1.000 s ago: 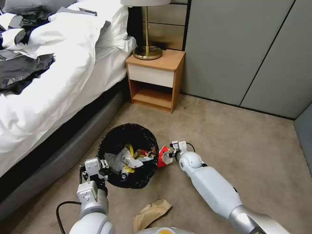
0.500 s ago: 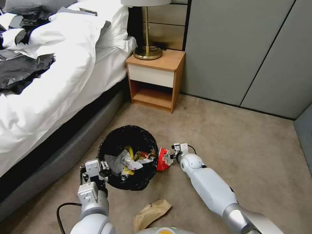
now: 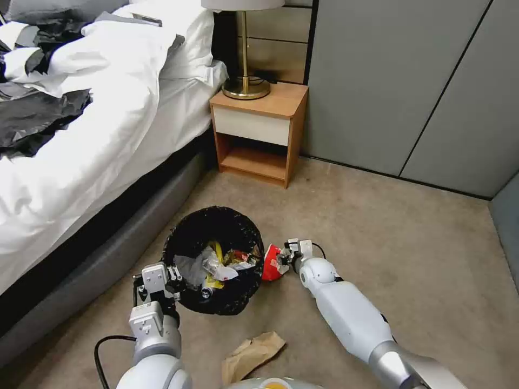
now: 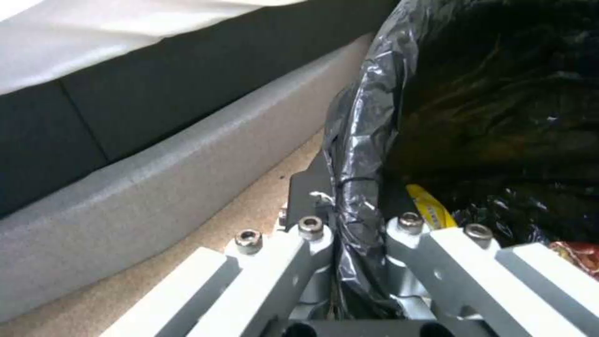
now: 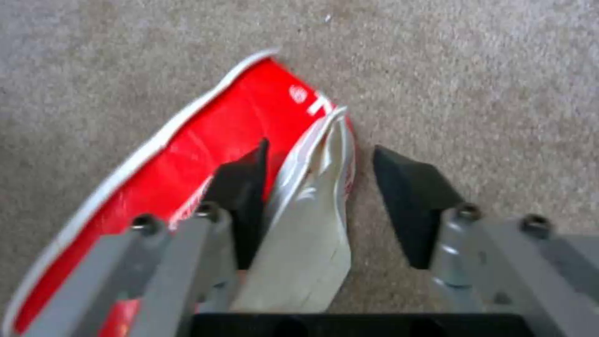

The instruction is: Pick up the trash bin, then pick up the garbage from the floor and place it into the trash bin.

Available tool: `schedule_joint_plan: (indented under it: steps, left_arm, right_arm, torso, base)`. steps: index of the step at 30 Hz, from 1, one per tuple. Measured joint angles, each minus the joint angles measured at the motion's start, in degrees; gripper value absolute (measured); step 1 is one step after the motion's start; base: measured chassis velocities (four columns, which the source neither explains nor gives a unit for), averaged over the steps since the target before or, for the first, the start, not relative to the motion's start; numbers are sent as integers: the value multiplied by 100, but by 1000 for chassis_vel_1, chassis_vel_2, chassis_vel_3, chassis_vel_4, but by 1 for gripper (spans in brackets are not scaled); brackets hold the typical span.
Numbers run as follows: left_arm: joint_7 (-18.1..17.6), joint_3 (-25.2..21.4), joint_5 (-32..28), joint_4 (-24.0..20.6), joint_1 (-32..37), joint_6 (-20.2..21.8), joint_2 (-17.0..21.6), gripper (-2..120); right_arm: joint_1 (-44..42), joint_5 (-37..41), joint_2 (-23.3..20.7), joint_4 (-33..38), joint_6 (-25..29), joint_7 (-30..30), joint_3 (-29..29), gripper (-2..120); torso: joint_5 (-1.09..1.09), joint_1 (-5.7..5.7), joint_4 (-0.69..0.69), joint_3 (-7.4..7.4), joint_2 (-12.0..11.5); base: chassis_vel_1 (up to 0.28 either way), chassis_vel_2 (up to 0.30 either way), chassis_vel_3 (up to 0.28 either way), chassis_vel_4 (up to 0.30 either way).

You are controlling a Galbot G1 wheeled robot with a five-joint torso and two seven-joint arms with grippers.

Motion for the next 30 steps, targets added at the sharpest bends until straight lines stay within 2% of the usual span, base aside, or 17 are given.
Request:
schedule_joint_plan:
  steps: [1,2,5,6,9,11,23,28,29,30]
  left_arm:
    - [0,11,0,2,-5,0,5,2]
    - [0,11,0,2,-5,0,5,2]
    - [0,49,9,5,-7,8,11,2]
    - [0,49,9,5,-7,8,11,2]
    - [0,60,16,2,-24,37,27,2]
    - [0,62,16,-3,-27,51,32,2]
    - [6,80,3,-37,-83,113,114,2]
    - [7,75,-37,-38,-103,121,168,2]
    - [7,73,-45,-37,-106,122,175,2]
    - [7,69,-56,-32,-114,122,183,2]
  right_arm:
    - [-12,-16,-8,5,10,8,13,33]
    - [-12,-16,-8,5,10,8,13,33]
    - [-33,-34,-48,34,26,29,30,18]
    - [-33,-34,-48,34,26,29,30,18]
    - [-44,-66,-81,52,59,35,65,4]
    - [-47,-85,-85,55,75,35,84,0]
    - [-201,-276,-130,296,299,149,278,0]
    - [-539,-412,-337,1023,565,415,363,0]
    - [-616,-445,-382,1267,665,470,394,0]
    - [-754,-513,-463,1837,981,541,466,0]
  torso:
    - [0,0,0,0,0]
    - [0,0,0,0,0]
    - [0,0,0,0,0]
    - [0,0,0,0,0]
    - [0,0,0,0,0]
    - [0,0,0,0,0]
    - [0,0,1,0,0]
    - [0,0,-1,0,0]
    - [0,0,-2,1,0]
    - [0,1,-2,0,0]
  base:
    - [0,0,0,0]
    - [0,0,0,0]
    - [0,0,0,0]
    - [0,0,0,0]
    - [0,0,0,0]
    - [0,0,0,0]
    - [0,0,0,0]
    - [0,0,0,0]
    - [0,0,0,0]
    - [0,0,0,0]
